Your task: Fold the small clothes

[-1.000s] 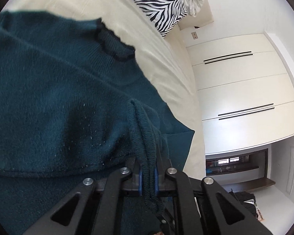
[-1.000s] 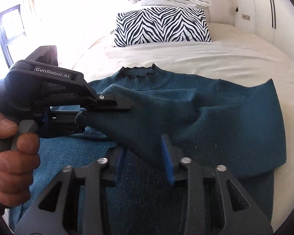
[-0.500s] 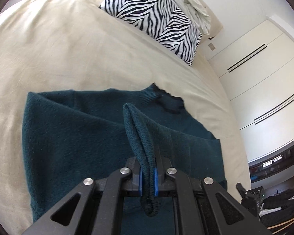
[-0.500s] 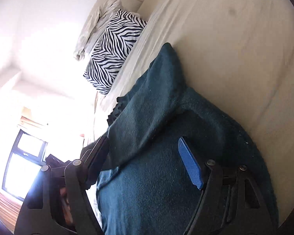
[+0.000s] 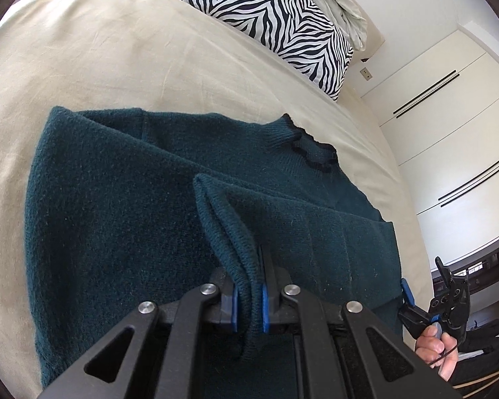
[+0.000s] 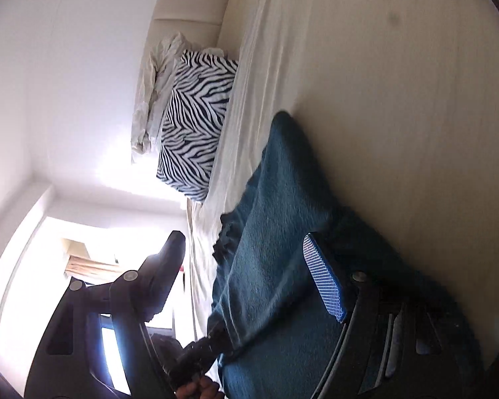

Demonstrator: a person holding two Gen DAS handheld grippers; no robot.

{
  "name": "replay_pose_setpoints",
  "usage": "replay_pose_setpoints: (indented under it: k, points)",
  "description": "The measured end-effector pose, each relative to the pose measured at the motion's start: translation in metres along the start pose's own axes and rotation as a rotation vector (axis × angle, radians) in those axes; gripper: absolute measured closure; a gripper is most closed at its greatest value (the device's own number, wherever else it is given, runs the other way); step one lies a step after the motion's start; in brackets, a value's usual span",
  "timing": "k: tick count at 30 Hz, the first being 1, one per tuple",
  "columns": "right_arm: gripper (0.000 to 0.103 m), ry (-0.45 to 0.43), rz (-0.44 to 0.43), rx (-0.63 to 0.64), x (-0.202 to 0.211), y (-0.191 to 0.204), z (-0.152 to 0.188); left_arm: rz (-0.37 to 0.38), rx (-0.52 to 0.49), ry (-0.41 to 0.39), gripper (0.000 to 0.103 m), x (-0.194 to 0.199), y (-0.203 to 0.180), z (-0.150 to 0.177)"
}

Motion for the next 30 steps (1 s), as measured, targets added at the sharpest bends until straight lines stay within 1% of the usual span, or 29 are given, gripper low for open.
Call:
replay_pose_setpoints:
  k: [2, 3, 4, 5, 7, 9, 11, 12, 14, 15, 17, 20, 22, 24, 26, 28, 30]
  points:
    - [0.033, -0.051, 0.025, -0.012, 0.011, -0.004, -0.012, 0.01, -0.005, -0.006, 0.094, 0.0, -0.003, 0.0]
    - [0.033, -0.046, 0.016, -0.038, 0.015, -0.005, -0.014, 0.015, -0.009, -0.006, 0.094, 0.0, -0.004, 0.001]
    - [0.032, -0.028, -0.007, -0.049, 0.019, -0.003, -0.013, 0.015, -0.008, -0.005, 0.094, 0.0, -0.005, 0.001]
    - [0.031, -0.012, -0.007, -0.032, 0.025, 0.0, -0.009, 0.016, -0.003, -0.003, 0.094, -0.002, -0.005, 0.001]
    - [0.03, 0.058, 0.039, 0.006, 0.025, 0.006, 0.01, 0.025, 0.004, -0.005, 0.094, -0.002, -0.005, 0.001]
    - [0.029, 0.141, 0.082, 0.006, 0.016, 0.004, 0.031, 0.031, 0.01, -0.004, 0.094, -0.001, -0.006, 0.003]
    - [0.029, 0.175, 0.103, 0.015, 0.001, 0.002, 0.045, 0.038, 0.006, -0.002, 0.094, 0.002, -0.008, 0.003]
    - [0.029, 0.17, 0.121, 0.028, -0.005, 0.004, 0.047, 0.037, 0.001, -0.002, 0.094, 0.004, -0.009, 0.003]
    - [0.03, 0.144, 0.109, 0.025, -0.014, 0.006, 0.045, 0.043, 0.002, -0.006, 0.094, 0.006, -0.01, 0.0]
    - [0.03, 0.126, 0.1, 0.027, -0.017, 0.007, 0.04, 0.047, 0.01, -0.009, 0.094, 0.007, -0.009, -0.001]
    - [0.031, 0.068, 0.11, 0.035, -0.018, 0.006, 0.028, 0.06, 0.019, -0.012, 0.094, 0.008, -0.011, -0.002]
    - [0.033, -0.001, 0.076, -0.004, -0.009, 0.0, 0.007, 0.075, 0.006, -0.006, 0.094, 0.006, -0.016, -0.002]
    - [0.036, -0.04, 0.043, -0.037, -0.001, -0.007, -0.003, 0.072, -0.004, 0.001, 0.094, 0.001, -0.019, 0.0]
    - [0.041, -0.054, 0.012, -0.069, 0.004, -0.015, -0.006, 0.05, -0.012, 0.006, 0.094, -0.006, -0.02, 0.002]
    - [0.041, -0.053, 0.024, -0.033, 0.002, -0.016, -0.004, 0.035, -0.008, 0.011, 0.094, -0.011, -0.018, 0.003]
    - [0.041, -0.034, 0.05, 0.032, -0.001, -0.012, 0.0, 0.043, 0.003, 0.012, 0.092, -0.012, -0.013, 0.004]
    - [0.041, -0.025, 0.036, 0.019, -0.001, -0.014, -0.001, 0.052, 0.002, 0.014, 0.089, -0.011, -0.009, 0.005]
Point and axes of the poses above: each gripper's, at about its wrist camera, not at the fingertips, and x roughly against the way its jaws point, y to its left, z to its underside, the point moved 3 cm from there along -x, roughly the way its jaws point, and after that the axes turned 3 degrees about -y, right-handed, at the moved point
